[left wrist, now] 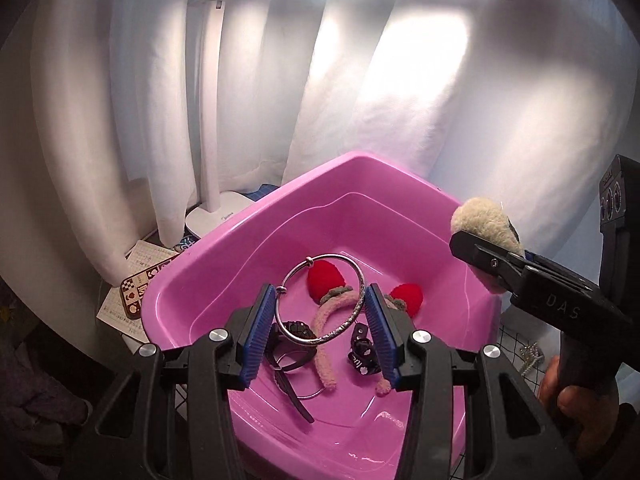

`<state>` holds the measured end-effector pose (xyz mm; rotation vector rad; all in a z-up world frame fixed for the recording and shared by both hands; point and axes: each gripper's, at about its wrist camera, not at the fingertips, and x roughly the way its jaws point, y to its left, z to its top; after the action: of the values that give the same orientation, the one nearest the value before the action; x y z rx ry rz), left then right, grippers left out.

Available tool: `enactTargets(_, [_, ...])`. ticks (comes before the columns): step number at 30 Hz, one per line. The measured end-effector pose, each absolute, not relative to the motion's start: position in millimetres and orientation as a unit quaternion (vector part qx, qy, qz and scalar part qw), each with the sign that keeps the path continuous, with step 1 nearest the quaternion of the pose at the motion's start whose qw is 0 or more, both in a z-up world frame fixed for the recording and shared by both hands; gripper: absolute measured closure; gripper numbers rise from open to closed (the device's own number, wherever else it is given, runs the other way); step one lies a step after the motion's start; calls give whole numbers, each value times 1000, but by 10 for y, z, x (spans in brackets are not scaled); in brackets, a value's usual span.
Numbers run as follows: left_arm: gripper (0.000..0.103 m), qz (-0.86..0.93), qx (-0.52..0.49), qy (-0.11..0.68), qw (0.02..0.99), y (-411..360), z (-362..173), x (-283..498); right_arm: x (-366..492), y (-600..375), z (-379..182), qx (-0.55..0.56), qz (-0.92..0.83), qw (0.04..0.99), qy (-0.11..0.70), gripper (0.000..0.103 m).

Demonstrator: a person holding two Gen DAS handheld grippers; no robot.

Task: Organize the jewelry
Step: 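Open both tools to drop the bangle and fluffy ball into the tub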

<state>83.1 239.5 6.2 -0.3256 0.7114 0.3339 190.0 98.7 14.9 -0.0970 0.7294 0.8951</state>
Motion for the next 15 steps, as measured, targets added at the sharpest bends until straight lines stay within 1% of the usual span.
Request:
enactTargets(9, [58,149,-170,399,889,2600,-204,1158,2331,1398,-257,-88,379,804,449,43])
enactTargets(15, [57,145,-176,426,875,2667,-330,1287,2417,1505,-336,-105,359,796,476,43])
